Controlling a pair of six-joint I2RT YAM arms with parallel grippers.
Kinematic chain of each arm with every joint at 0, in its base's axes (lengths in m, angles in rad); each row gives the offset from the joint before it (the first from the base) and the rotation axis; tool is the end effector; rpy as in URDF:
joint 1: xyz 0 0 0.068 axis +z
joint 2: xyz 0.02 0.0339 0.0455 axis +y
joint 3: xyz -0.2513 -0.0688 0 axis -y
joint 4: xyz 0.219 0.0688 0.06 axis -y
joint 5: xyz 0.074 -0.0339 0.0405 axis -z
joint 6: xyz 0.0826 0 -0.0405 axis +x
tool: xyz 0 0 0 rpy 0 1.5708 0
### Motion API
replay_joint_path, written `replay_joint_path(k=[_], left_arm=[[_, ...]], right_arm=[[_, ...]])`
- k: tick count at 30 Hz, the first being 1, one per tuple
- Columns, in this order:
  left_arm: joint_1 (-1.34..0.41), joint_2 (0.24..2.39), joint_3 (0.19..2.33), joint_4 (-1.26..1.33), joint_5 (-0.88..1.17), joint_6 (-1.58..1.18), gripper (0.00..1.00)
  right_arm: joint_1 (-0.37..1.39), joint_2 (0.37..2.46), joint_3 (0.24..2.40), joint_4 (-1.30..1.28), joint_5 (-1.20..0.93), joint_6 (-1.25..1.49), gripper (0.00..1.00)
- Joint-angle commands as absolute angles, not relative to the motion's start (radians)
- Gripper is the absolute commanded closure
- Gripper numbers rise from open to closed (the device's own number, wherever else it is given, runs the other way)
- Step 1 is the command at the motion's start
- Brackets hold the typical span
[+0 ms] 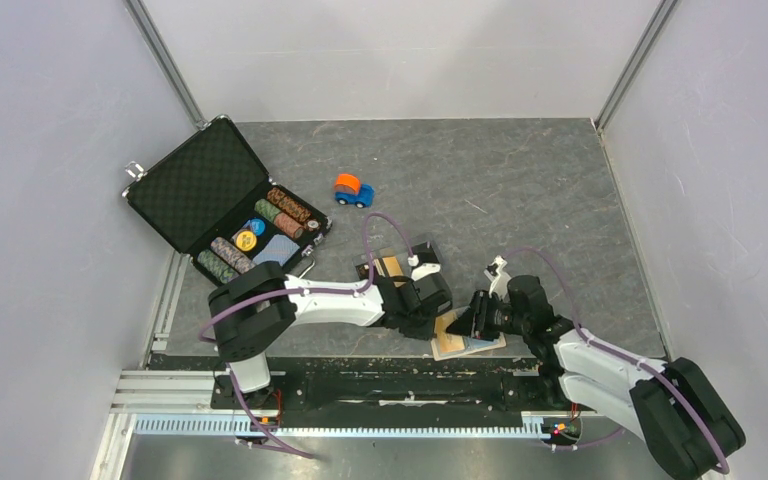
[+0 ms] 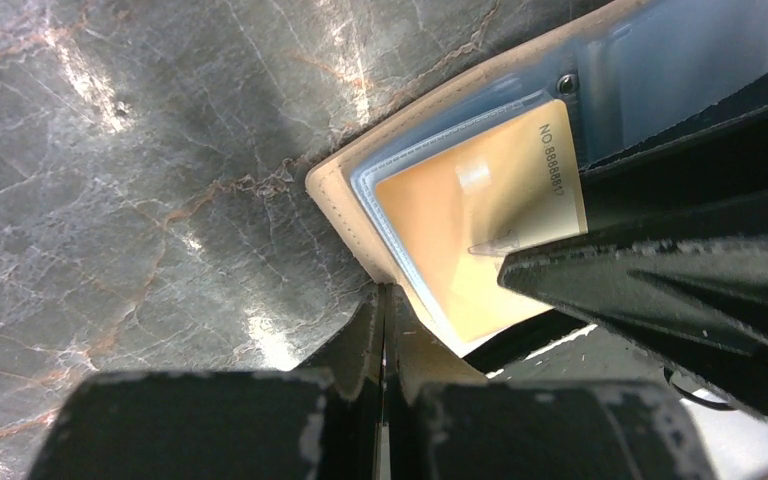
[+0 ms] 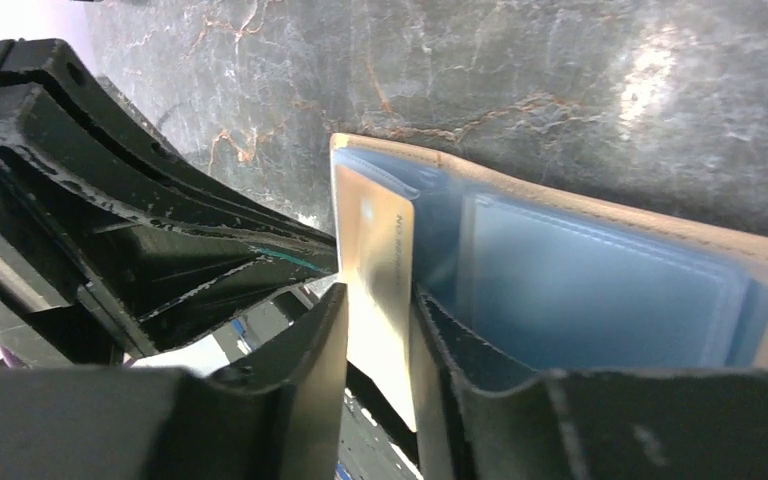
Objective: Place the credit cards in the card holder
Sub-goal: Insert the credit card into the card holder.
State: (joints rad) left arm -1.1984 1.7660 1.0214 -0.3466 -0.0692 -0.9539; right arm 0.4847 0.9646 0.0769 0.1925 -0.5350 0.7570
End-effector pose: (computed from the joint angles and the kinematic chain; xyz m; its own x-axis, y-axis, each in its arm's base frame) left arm 0.1300 -0.3171 0.1170 -0.9352 0.1577 -0.3170 0.2675 0.9012 -0.3409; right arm 0.1334 0.1179 0.0951 -0.9252 0.1805 -0.3339 -0.1540 0.6257 0.7648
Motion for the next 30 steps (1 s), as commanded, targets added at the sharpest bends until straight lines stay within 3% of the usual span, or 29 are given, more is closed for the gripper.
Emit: replay_joint_path(k=[1, 4, 8, 14, 18, 26, 30], left_arm=[[-1.219, 1.735, 1.008, -0.406, -0.089, -0.983, 0.97], [-1.219, 1.725, 1.051, -0.502, -0.141, -0.952, 0.89], [-1.219, 1.715, 1.12, -0.643, -0.211, -0.912, 0.62], [-1.218, 1.64, 1.151, -0.709, -0.264, -0.888, 0.41], [-1.204, 1.574, 1.141, -0.663, -0.213, -0.857, 0.33], [-1.117, 1.437, 1.078, -0.568, -0.121, -0.859, 0.33], [-1.07, 1.375, 1.046, -0.573, -0.118, -0.862, 0.33]], right_arm=[[0.515, 0.967, 0.068, 0.088, -0.478, 0.736, 0.65], [0.53, 0.954, 0.111, 0.005, -0.43, 0.694, 0.55], [0.553, 0.977, 0.163, -0.084, -0.388, 0.659, 0.43], [0.602, 1.016, 0.223, -0.139, -0.354, 0.638, 0.29], [0.619, 1.031, 0.202, -0.076, -0.366, 0.68, 0.24], [0.696, 1.086, 0.15, 0.201, -0.408, 0.864, 0.25], [0.749, 1.117, 0.224, 0.14, -0.372, 0.839, 0.22]])
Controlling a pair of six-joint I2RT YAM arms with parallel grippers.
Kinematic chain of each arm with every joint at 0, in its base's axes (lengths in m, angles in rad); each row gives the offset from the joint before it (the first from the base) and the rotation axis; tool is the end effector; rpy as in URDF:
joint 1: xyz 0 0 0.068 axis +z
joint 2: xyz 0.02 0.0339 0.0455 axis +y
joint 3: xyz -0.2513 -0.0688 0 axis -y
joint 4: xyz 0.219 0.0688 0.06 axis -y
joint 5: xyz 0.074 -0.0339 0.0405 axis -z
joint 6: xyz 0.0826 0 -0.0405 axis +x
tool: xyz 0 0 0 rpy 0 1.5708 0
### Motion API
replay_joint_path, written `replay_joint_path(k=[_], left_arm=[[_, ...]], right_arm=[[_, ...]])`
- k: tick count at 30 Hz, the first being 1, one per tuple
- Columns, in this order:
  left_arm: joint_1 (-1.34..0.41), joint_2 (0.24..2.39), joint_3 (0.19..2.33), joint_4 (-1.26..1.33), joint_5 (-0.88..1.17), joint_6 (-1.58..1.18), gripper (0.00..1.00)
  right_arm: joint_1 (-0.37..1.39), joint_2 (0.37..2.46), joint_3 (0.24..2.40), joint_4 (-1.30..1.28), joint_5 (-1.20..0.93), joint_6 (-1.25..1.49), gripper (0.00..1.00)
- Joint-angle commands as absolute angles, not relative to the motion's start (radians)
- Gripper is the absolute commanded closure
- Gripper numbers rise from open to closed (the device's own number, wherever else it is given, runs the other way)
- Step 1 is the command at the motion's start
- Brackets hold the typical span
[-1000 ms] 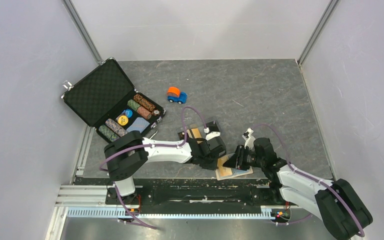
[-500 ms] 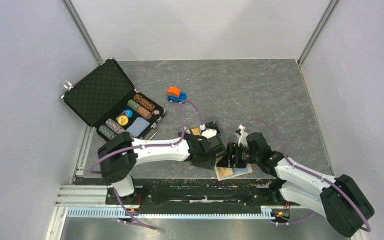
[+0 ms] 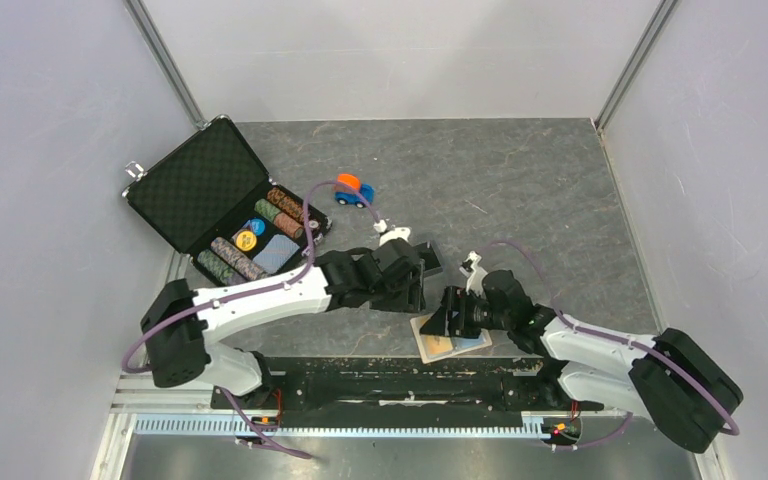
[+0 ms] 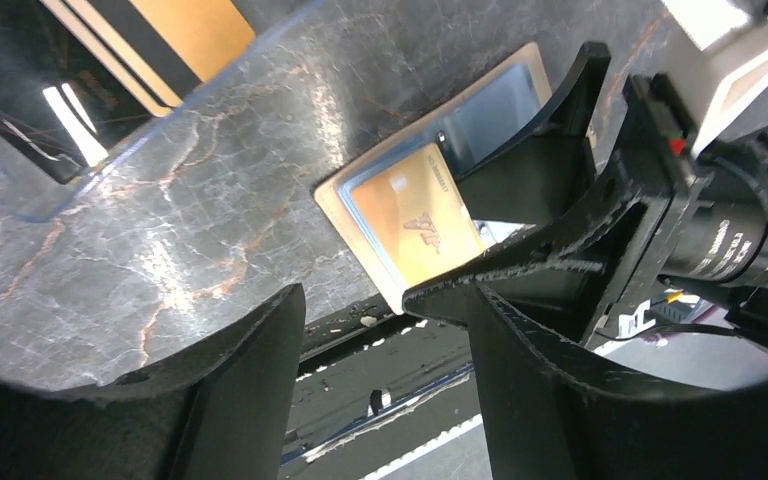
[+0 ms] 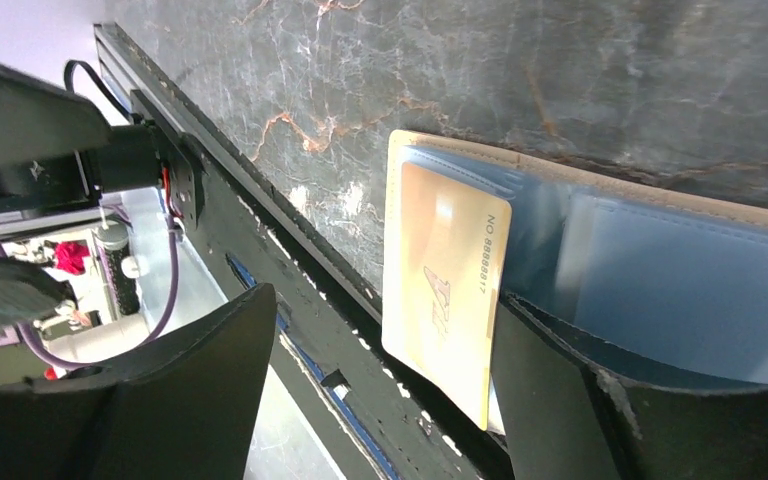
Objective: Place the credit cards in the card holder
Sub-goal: Insert the credit card into the card holder, then move the storage box to the center of the board.
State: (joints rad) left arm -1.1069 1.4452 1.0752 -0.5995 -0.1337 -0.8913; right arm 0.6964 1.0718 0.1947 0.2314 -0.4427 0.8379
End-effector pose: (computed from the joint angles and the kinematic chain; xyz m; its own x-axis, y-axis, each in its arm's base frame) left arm 0.1452 -0.2657 0.2110 -0.8951 0.0660 -0.4410 0.2488 0.8947 -0.3710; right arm 0.1343 0.1584 0.1147 -0.9347 0.0938 -0.3427 -0.2203 0.6038 0.7661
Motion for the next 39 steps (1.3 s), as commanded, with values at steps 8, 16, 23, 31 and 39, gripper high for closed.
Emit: replay_joint_path(k=[8, 16, 23, 31, 39], left_arm=[[-0.987, 1.338, 1.048, -0.635, -0.09, -0.829, 0.19], [-0.941, 1.354, 1.066, -0.618, -0.042, -0.805, 0.19], [-0.856, 1.359, 1.048, -0.539, 0.073, -0.794, 0.19], [-0.771, 1.422, 1.055, -0.479, 0.179, -0.768, 0.2], [-0.728, 1.522, 1.066, -0.421, 0.248, -0.752, 0.35]], right_arm=[[0.919, 1.201, 0.407, -0.209, -0.121, 0.765, 0.12], [1.028, 1.243, 0.523, -0.346, 0.043, 0.75, 0.02], [1.034, 1.198, 0.634, -0.457, 0.149, 0.691, 0.02], [0.992, 1.24, 0.758, -0.516, 0.163, 0.591, 0.02], [0.682, 1.271, 0.864, -0.45, -0.01, 0.409, 0.02]])
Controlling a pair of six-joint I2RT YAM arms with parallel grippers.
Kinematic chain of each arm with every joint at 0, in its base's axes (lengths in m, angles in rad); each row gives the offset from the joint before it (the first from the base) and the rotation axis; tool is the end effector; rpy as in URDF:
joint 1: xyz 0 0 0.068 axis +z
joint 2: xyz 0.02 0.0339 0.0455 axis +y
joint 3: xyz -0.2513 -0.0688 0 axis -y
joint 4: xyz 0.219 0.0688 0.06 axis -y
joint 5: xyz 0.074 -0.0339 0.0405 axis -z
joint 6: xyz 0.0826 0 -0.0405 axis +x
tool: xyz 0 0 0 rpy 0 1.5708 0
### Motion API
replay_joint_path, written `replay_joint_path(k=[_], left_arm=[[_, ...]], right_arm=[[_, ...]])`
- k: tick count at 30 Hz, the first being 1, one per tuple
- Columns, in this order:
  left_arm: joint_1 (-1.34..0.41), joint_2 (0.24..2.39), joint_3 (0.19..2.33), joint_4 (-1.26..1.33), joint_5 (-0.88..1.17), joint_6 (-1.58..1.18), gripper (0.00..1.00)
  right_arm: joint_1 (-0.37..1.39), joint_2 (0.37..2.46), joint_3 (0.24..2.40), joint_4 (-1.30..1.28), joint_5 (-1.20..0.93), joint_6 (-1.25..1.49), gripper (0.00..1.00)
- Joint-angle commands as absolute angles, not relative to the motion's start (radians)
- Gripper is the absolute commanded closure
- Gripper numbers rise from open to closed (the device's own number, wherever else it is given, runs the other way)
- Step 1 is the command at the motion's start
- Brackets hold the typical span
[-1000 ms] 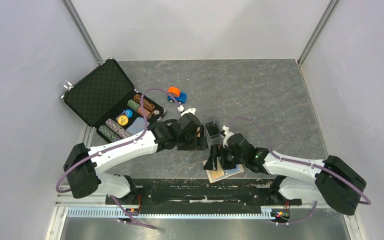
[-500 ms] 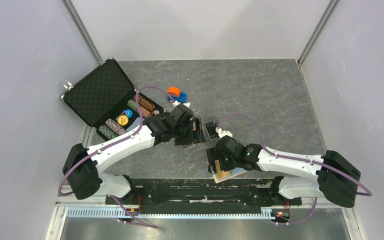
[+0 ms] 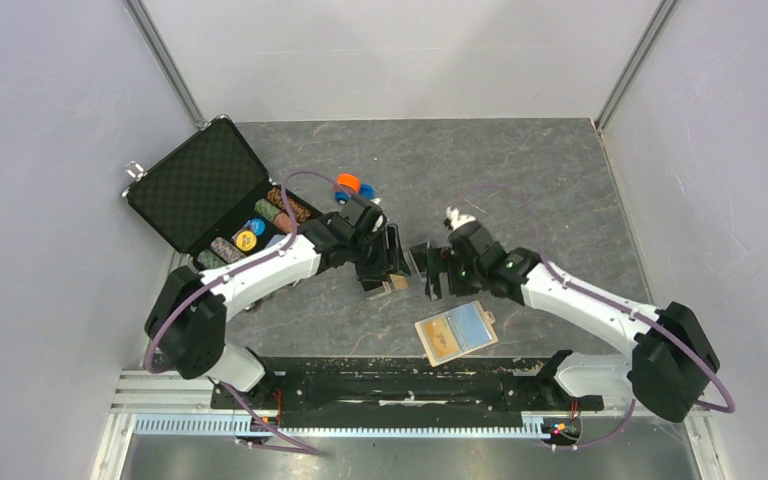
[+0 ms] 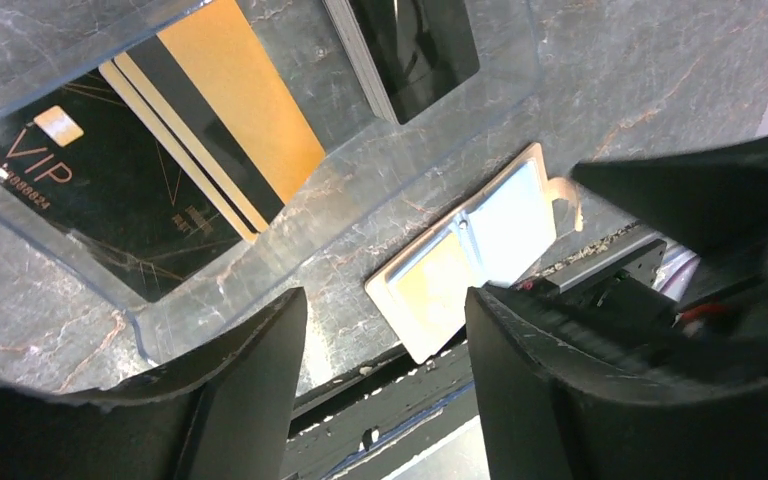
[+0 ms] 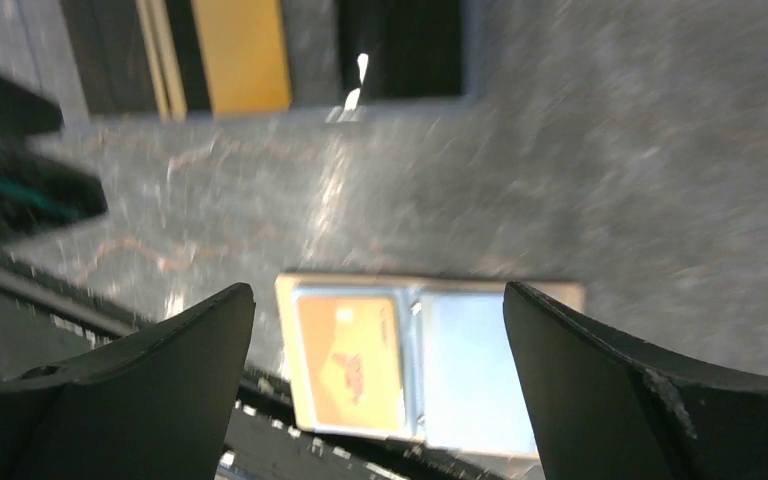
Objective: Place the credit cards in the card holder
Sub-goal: Move the storage box to the center of the board.
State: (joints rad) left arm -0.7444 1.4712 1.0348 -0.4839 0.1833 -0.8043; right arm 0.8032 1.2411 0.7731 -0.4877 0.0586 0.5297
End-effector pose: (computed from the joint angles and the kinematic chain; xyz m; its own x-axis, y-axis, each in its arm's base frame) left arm 0.2199 -0.2230 0.2018 -0.9443 -0.0931 -0.3156 0.0968 0.8381 -0.5368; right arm 0.1781 0.1776 0.1782 -0.8405 -0.1446 -0.5221 -0.3131 0.9161 0.2503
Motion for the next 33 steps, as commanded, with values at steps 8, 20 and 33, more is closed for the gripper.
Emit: replay_joint_path(k=[8, 20, 33], left_arm=[[-0.706, 1.605, 1.099, -0.423, 0.237, -0.721, 0.42], [-0.696, 1.597, 1.078, -0.478, 0.167, -0.673, 0.47], [-0.696, 1.558, 0.995, -0.506, 0.133, -0.651, 0.51]], right_arm=[[0.533, 1.535, 1.061, -0.42, -0.138, 0.287, 0.1], [0.557, 1.536, 0.939, -0.317, -0.316, 0.339, 0.55], [0.765, 1.461, 0.862, -0.26, -0.27, 0.48, 0.55]])
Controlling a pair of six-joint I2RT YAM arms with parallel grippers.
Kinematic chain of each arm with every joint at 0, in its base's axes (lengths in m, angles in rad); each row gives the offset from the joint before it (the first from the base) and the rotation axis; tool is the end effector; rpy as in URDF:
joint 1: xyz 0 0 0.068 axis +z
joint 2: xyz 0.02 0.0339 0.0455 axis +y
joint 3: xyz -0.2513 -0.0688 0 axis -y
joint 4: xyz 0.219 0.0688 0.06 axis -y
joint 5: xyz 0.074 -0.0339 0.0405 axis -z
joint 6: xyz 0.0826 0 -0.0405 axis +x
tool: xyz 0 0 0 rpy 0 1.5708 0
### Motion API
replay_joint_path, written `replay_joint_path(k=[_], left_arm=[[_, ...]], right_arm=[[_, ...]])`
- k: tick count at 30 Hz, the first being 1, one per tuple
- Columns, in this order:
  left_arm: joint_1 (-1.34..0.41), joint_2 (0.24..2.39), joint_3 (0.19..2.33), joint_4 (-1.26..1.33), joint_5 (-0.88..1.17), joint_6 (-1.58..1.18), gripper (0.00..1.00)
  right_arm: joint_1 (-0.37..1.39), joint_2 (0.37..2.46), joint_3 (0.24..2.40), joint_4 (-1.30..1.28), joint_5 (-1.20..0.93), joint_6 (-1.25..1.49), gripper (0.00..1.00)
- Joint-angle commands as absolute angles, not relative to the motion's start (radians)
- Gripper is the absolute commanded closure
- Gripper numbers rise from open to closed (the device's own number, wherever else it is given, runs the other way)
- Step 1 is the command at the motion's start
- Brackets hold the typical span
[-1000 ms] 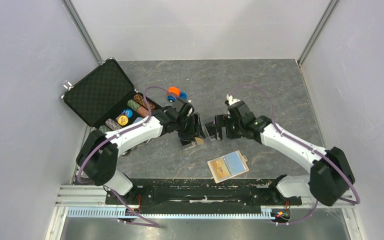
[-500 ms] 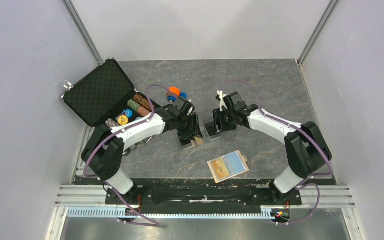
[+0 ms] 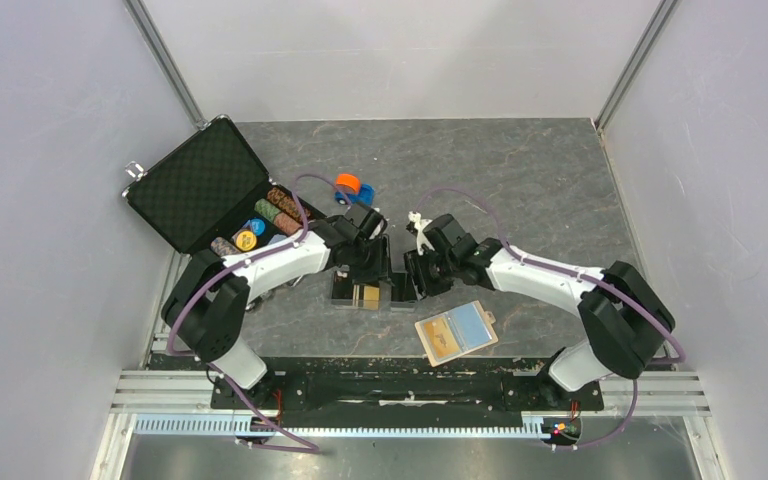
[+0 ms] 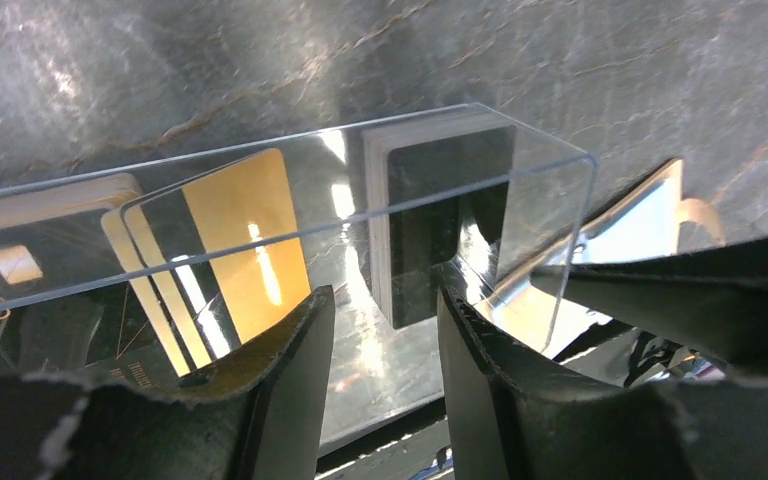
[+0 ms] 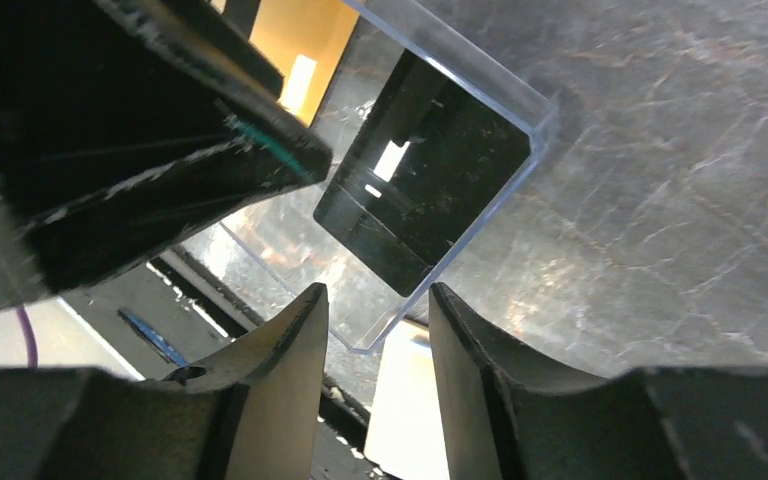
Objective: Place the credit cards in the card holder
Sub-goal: Move the storage box to the center of the board.
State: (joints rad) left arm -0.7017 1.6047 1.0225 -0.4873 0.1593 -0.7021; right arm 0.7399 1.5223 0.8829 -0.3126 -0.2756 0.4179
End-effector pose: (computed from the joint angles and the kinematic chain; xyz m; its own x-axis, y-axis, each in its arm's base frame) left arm 0.2353 -0.2160 0.1579 -0.9606 -0.0230 -0.2771 0.0985 0.9038 -0.4166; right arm 0.2126 0.2245 0.1569 -0.8604 -0.2567 -0.4402 -0.4553 0.7751 0.4380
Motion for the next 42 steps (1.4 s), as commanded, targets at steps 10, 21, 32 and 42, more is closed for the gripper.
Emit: replay_joint_path(k=[10, 21, 32, 42], left_arm=[[-0.696, 1.578, 0.952, -0.452, 0.173, -0.671, 0.61], [-0.704, 1.618, 0.951, -0.398, 0.22, -0.696, 0.66], [-0.724, 1.654, 0.96, -0.384, 0.215, -0.703, 0.75], [-0.757, 1.684, 0.997, -0.428, 0.159, -0.701, 0.98]], right_arm=[[0.765, 1.433, 0.818, -0.237, -0.233, 0.507, 0.73], [0.766, 1.432, 0.787, -0.216, -0.244, 0.515, 0.82], [0.765, 1.43, 0.772, -0.215, -0.249, 0.515, 0.84], [0.765, 1.43, 0.756, -0.212, -0.263, 0.511, 0.84]])
